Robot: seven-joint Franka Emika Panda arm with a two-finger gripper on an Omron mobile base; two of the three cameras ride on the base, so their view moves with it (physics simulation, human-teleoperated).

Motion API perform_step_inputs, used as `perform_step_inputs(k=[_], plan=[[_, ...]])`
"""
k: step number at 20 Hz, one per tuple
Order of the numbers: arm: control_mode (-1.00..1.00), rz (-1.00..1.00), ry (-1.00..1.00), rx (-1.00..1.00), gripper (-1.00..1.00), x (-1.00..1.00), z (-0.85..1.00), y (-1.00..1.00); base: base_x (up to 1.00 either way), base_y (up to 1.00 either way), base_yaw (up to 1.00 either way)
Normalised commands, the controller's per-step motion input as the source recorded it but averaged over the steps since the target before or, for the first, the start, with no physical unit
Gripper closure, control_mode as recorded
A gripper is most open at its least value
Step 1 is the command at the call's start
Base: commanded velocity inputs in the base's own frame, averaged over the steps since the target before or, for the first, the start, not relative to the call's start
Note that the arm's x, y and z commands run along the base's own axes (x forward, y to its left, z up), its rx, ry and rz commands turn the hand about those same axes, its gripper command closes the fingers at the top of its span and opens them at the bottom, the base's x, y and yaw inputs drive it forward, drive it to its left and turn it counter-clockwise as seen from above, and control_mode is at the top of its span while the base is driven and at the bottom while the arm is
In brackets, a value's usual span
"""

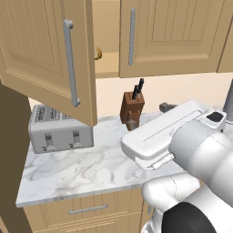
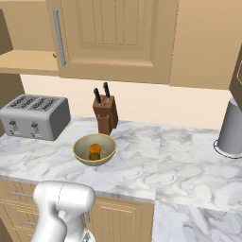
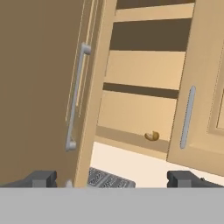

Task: Open the cabinet. Pick the orange and kiwi from the cabinet and place them into the bowl. Then close the cabinet.

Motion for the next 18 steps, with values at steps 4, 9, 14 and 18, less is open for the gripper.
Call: perform_step_inputs(k=[4,9,14,18], plan=[[-1.00,0.00,-0.07,-0.02,-1.00,0.00,-0.17,0.34,0.00,0.00,0.00],[-1.00,0.00,-0.02,-0.01,-1.00,0.08,-0.25,0.38,0.00,0.00,0.00],[-1.00,-0.02,-0.01,0.00,-1.00,0.21,-0.24,0.21,0.00,0.00,0.00],[-1.00,-0.05,-0.02,0.00,-1.00,0.26,-0.26,0.29,0.00,0.00,0.00]])
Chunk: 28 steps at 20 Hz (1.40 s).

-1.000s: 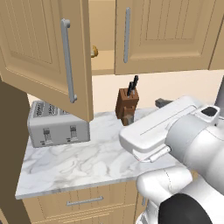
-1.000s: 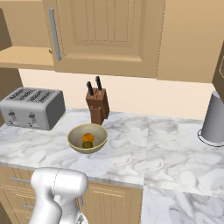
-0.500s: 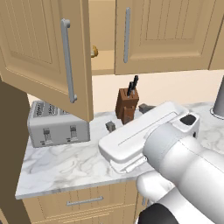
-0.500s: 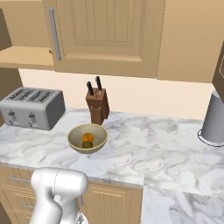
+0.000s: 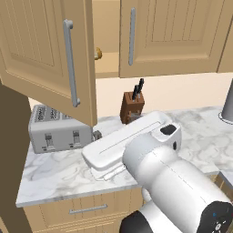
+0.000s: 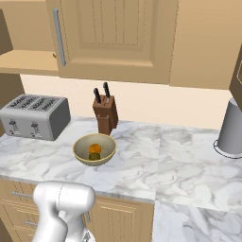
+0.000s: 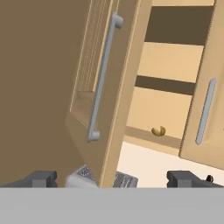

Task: Open the cabinet. Pick the orange and kiwi from the cabinet and place them into the bowl. Then close the cabinet.

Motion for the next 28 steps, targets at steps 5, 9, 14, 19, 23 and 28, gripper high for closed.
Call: perform_step_inputs(k=[5,9,14,19,23,28], plan=[[-1.00,-0.05,-0.01,0.00,-1.00,0.41,-0.26,0.24,0.00,0.00,0.00],[-1.00,-0.04,-0.01,0.00,-1.00,0.50,-0.17,0.08,0.00,0.00,0.00],[-1.00,-0.04,-0.06,0.00,-1.00,0.58,-0.05,0.00,0.00,0.00,0.00],[-1.00,-0.06,-0.11,0.00,-1.00,0.44,0.00,0.00,0.00,0.00,0.00],[-1.00,-0.06,-0.07,0.00,-1.00,0.46,-0.06,0.00,0.00,0.00,0.00],[-1.00,-0.07,-0.02,0.00,-1.00,0.48,-0.10,0.01,0.00,0.00,0.00]])
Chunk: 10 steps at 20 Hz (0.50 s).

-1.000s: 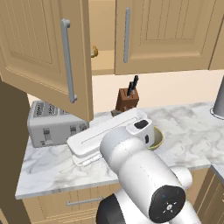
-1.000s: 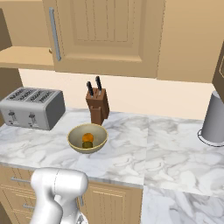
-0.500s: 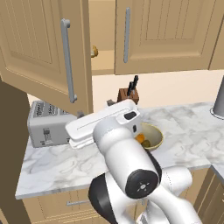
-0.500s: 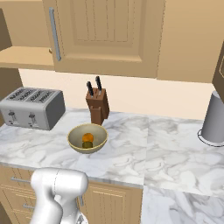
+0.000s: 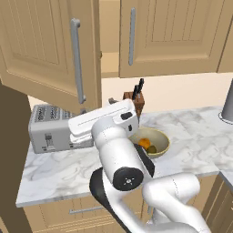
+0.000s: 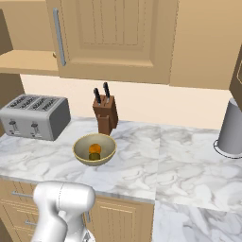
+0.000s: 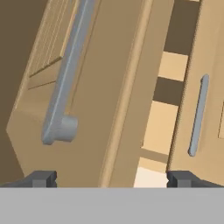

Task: Open the cabinet. Pick the orange and kiwi from the cabinet and place them into the bowl. Then close the cabinet.

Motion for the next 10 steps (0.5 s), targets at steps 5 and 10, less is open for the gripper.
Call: perform_step_inputs(k=[5,10], plan=[[-1.00,-0.06,0.00,0.00,-1.00,0.47,-0.03,0.05,0.00,0.00,0.00],[-1.00,-0.10,0.00,0.00,-1.00,0.43,0.00,0.00,0.00,0.00,0.00]])
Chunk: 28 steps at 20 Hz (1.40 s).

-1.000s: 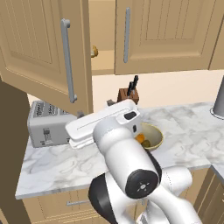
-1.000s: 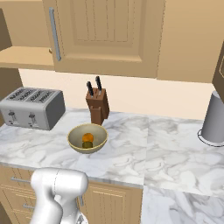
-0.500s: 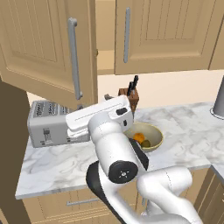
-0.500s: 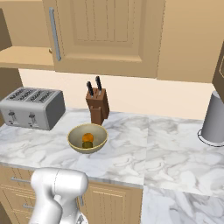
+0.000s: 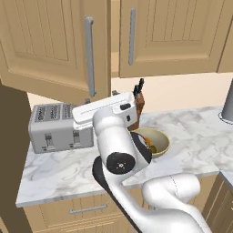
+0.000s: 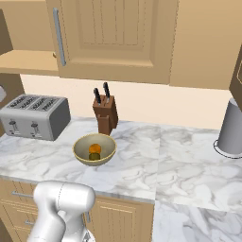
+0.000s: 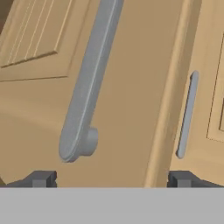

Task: Open the cabinet. Pick the orange and kiwi from the cabinet and place them into the bowl. Then close the cabinet.

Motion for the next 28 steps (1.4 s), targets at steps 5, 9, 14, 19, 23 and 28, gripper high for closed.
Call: perform_step_inputs(k=[5,9,14,19,23,28], plan=[[-1.00,-0.09,0.00,0.00,-1.00,0.36,0.00,0.00,0.00,0.00,0.00],[-1.00,-0.09,0.00,0.00,-1.00,0.36,-0.03,0.00,0.00,0.00,0.00],[-1.00,-0.08,0.00,0.00,-1.00,0.44,-0.14,0.00,0.00,0.00,0.00],[-1.00,-0.07,0.00,0.00,-1.00,0.50,-0.17,0.00,0.00,0.00,0.00],[-1.00,-0.06,0.00,0.00,-1.00,0.52,-0.25,0.00,0.00,0.00,0.00],[-1.00,-0.05,0.00,0.00,-1.00,0.60,-0.31,0.00,0.00,0.00,0.00]])
